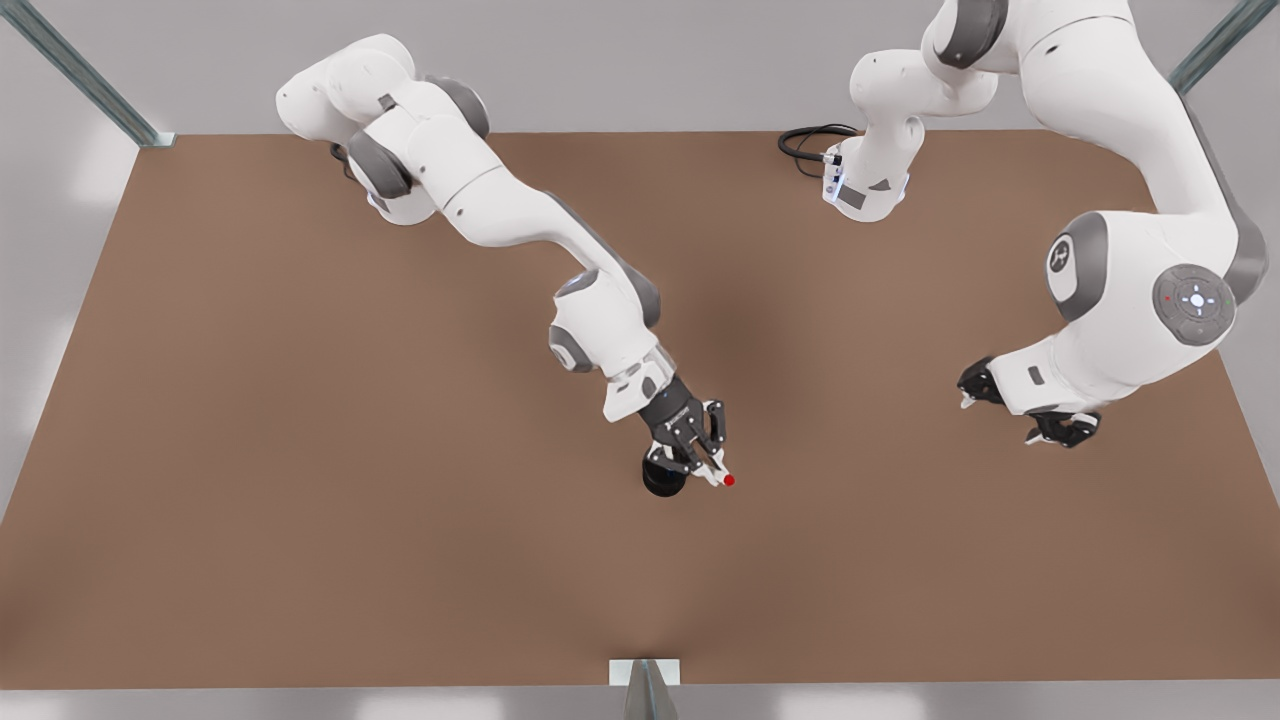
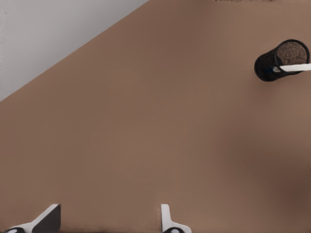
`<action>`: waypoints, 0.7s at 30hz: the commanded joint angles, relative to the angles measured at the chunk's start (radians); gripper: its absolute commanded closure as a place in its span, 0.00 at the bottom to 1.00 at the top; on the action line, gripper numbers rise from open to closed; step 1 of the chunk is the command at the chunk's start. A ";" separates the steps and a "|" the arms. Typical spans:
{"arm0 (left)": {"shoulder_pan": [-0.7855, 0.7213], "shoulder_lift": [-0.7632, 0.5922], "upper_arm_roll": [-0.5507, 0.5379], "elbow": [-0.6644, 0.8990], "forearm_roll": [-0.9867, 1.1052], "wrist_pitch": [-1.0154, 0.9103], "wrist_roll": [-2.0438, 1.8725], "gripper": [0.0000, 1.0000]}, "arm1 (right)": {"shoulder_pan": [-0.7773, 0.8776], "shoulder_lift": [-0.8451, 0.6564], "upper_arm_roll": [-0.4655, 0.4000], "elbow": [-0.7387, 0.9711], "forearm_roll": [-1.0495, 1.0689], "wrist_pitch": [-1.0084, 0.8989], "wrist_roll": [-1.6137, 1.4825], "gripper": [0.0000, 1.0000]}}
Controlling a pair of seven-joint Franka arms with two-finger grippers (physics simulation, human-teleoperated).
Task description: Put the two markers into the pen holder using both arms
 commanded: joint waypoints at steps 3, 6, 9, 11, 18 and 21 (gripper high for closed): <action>-0.002 0.002 0.000 0.001 0.002 -0.019 -0.746 0.00 | 0.027 0.063 -0.048 -0.001 0.000 0.217 0.188 0.77; -0.003 0.000 0.000 0.001 0.002 -0.019 -0.767 0.00 | 0.029 0.077 -0.053 -0.070 -0.001 0.326 0.180 0.77; -0.023 -0.001 0.000 0.001 -0.003 -0.022 -0.798 0.00 | 0.036 0.068 -0.065 -0.111 -0.006 0.344 0.177 0.77; -0.031 -0.003 0.000 -0.001 -0.003 -0.025 -0.824 0.00 | 0.035 0.057 -0.065 -0.130 -0.006 0.347 0.167 0.77; -0.045 -0.004 0.000 -0.002 -0.001 -0.020 -0.859 0.00 | -0.014 -0.021 -0.056 -0.280 -0.021 0.407 0.076 0.77; -0.045 -0.004 0.000 -0.002 0.002 -0.020 -0.859 0.00 | -0.043 -0.072 -0.051 -0.363 -0.087 0.407 0.081 0.77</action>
